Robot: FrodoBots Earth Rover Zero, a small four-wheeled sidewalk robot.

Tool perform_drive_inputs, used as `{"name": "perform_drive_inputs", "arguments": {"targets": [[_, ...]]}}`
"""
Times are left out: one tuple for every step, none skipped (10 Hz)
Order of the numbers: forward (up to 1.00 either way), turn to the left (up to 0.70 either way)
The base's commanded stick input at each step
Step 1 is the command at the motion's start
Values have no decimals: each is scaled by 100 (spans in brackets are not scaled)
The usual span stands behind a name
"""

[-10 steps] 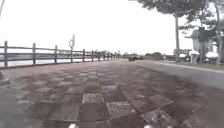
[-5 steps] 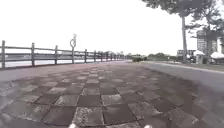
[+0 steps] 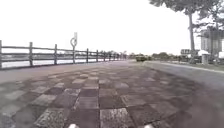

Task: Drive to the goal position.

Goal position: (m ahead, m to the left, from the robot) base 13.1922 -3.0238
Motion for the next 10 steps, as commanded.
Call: {"name": "perform_drive_inputs", "arguments": {"targets": [[100,0],[100,0],[100,0],[100,0],[100,0],[100,0],[100,0],[100,0],[100,0],[100,0]]}}
